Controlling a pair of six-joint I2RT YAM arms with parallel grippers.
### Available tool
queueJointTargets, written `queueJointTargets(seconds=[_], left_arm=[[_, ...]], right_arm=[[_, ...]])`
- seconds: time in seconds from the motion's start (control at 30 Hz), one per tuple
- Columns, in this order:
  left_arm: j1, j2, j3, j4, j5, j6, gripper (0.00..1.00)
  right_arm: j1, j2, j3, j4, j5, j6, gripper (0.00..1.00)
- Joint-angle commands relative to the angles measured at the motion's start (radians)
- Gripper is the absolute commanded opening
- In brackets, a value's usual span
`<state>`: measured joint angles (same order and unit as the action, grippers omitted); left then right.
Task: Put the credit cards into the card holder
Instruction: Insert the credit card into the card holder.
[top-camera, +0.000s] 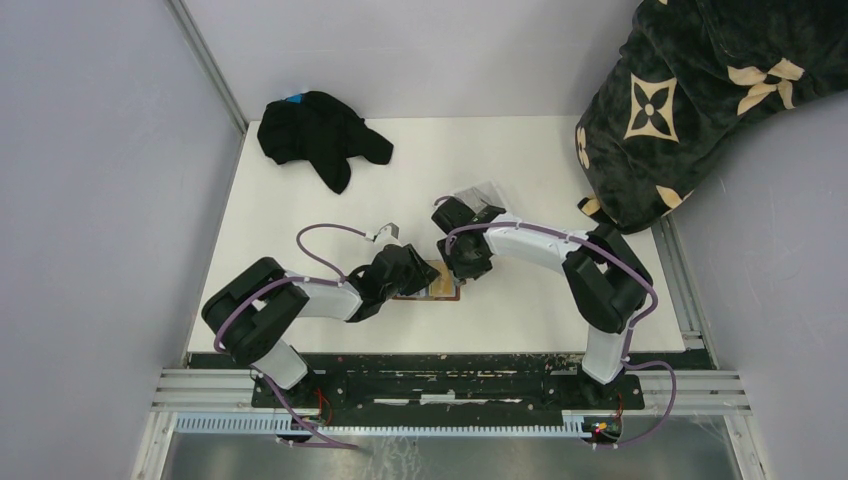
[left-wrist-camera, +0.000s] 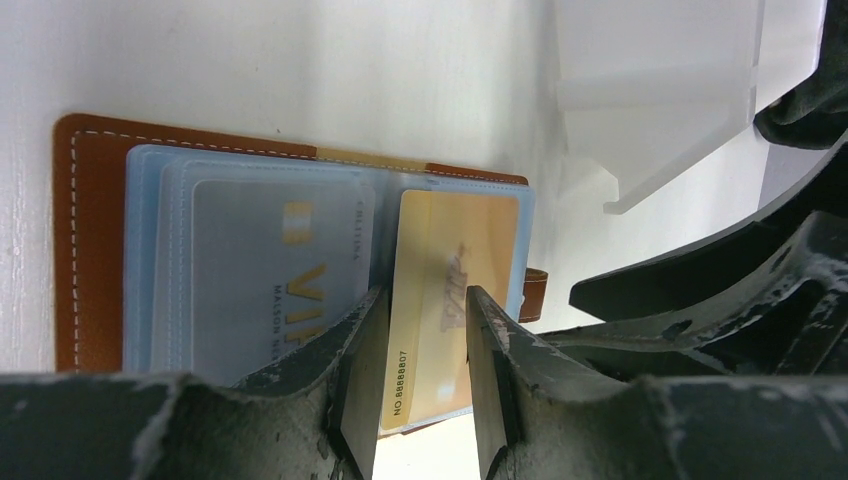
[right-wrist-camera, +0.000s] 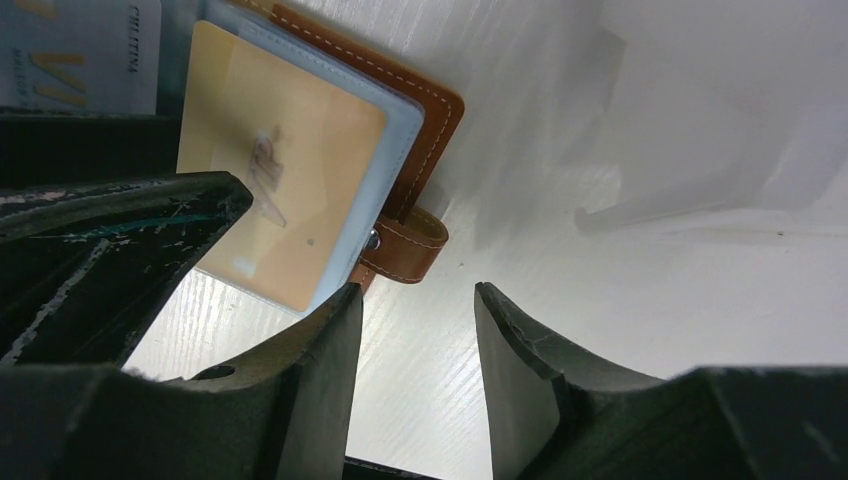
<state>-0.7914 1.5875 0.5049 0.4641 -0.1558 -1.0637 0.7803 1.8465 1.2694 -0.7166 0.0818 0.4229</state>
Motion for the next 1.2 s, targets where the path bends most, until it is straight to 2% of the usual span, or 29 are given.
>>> queueJointTargets(seconds=[0.0,0.23,0.57,1.17], left_arm=[[0.006,-0.004,-0.011,-0.104,-0.024,0.057,0.43],[0.006,-0.003,-0.026,-0.109,-0.021,0.047,0.43],[0.007,-0.004,-0.045,-0.131,-0.029,0.046,0.43],[0.006,-0.012,-0.06,-0.169,-0.046,0.059,0.44]], right_arm=[[0.014,0.002,-0.013,0.037,-0.002,0.014,0.52],[0.019,0.029,-0.019,0.063,0.061,0.006,0.52],[0.019,0.022,-0.029,0.135,0.243,-0.016,0.51],[0.014,0.002,0.023,0.177,0.328,-0.018,0.5]])
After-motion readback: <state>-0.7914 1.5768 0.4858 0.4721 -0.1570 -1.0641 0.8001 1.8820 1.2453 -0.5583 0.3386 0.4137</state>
